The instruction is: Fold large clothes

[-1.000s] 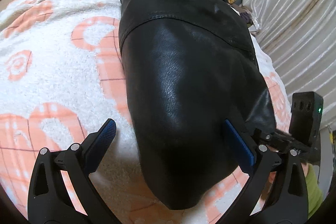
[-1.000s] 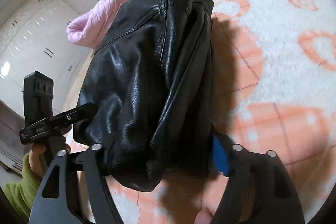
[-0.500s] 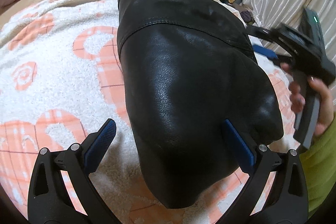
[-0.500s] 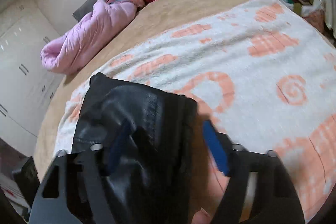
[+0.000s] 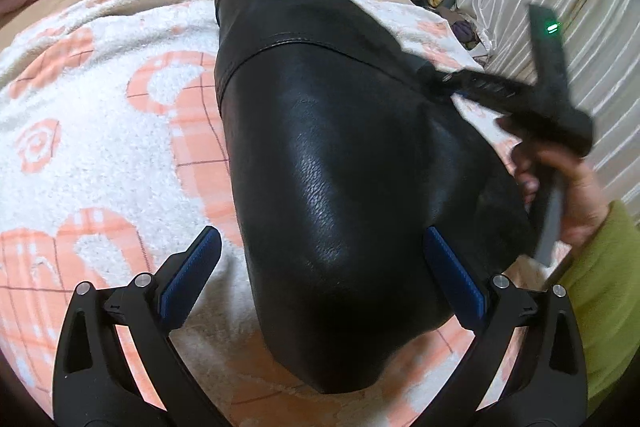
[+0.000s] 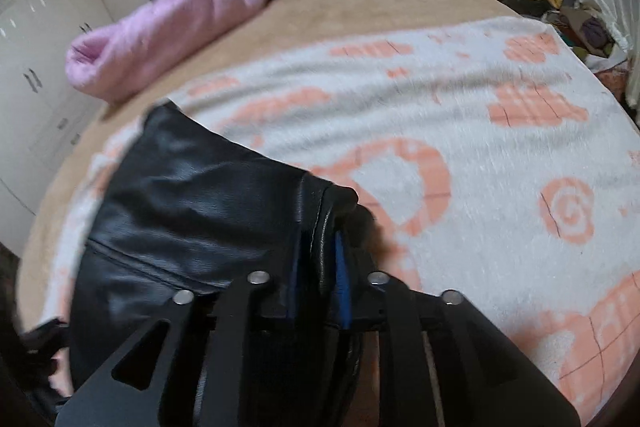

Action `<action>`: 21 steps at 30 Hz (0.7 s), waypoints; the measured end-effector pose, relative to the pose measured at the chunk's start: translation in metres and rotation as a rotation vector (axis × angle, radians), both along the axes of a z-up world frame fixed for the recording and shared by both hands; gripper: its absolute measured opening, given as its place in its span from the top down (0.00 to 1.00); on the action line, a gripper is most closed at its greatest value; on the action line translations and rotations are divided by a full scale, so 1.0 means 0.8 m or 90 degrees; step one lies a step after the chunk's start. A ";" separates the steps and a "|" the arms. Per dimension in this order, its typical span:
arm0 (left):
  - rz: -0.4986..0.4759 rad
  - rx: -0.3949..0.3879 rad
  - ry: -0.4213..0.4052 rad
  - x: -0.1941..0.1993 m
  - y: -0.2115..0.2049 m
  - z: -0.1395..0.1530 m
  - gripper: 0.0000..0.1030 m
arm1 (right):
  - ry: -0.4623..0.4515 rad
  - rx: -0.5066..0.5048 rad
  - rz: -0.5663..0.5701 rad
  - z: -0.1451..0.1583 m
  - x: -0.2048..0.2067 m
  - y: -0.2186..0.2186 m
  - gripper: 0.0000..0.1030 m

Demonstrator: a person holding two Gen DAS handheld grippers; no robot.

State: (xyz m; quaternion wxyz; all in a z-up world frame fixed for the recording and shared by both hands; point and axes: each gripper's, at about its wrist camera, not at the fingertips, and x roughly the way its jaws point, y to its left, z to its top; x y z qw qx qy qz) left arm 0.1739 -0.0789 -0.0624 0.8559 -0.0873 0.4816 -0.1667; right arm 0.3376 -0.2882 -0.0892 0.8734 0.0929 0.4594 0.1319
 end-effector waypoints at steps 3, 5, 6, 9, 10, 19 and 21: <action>-0.002 0.007 -0.002 0.002 -0.004 0.002 0.08 | 0.013 -0.014 -0.017 -0.014 0.003 0.001 0.80; -0.001 0.013 -0.003 0.003 -0.006 0.004 0.08 | -0.001 -0.029 -0.018 -0.008 -0.003 0.004 0.78; -0.001 0.019 -0.004 0.003 -0.006 0.006 0.08 | -0.007 -0.030 -0.018 -0.003 -0.006 0.005 0.74; -0.007 0.028 -0.011 0.000 -0.011 0.012 0.08 | -0.012 -0.012 -0.033 0.016 -0.018 -0.004 0.54; -0.008 0.030 -0.014 -0.001 -0.012 0.014 0.08 | -0.016 0.002 -0.032 0.023 -0.025 -0.008 0.54; 0.001 0.041 -0.034 -0.015 -0.017 0.034 0.09 | -0.066 -0.016 -0.005 0.075 -0.098 -0.011 0.18; 0.006 0.043 -0.048 -0.024 -0.015 0.044 0.09 | -0.090 -0.017 -0.010 0.093 -0.124 -0.015 0.10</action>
